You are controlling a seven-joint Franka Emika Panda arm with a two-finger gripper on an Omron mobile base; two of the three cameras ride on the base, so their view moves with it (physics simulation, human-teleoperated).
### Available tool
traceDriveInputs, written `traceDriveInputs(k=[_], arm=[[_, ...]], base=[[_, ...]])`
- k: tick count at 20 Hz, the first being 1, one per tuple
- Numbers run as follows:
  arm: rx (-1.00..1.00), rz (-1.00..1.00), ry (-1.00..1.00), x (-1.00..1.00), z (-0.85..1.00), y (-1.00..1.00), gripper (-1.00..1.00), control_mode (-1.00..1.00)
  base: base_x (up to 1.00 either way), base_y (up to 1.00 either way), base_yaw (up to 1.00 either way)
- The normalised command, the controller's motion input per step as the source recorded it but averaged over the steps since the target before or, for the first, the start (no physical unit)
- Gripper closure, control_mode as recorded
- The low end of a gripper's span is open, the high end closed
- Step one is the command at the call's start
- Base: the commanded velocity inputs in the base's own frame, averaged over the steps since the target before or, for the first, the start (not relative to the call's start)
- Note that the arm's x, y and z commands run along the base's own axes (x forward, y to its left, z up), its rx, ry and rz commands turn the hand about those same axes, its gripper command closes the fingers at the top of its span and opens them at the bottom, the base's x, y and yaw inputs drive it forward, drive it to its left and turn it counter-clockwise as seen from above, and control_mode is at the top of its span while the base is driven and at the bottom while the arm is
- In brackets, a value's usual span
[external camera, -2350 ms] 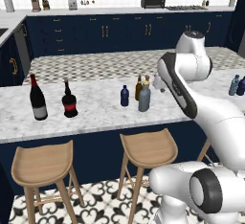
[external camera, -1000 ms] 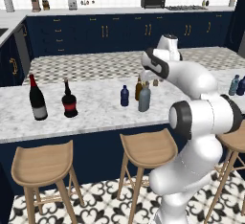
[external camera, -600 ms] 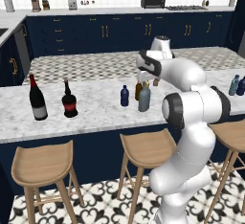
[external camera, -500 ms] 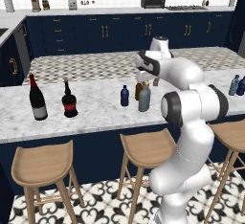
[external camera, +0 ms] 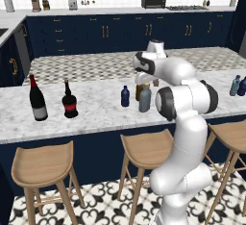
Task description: Move the plastic bottles in the middle to the plastics group, and the glass bottles in the middle to the glass group.
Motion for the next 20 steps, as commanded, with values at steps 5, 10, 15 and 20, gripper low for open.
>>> traceDriveInputs(k=[5,10,15,20], arm=[[-0.04,0.09,0.03,0.37,-0.14,-0.07,-1.00,-1.00],[0.00,0.07,0.06,0.32,-0.09,0.00,-1.00,-1.00],[0.00,0.04,0.08,0.31,-0.18,0.00,-1.00,-1.00],[0.00,0.04,0.01,0.02,-0.07,0.00,-1.00,-1.00]], base=[[0.00,0.00,0.00],[0.00,0.00,0.00],[0.00,0.00,0.00],[0.00,0.00,0.00]])
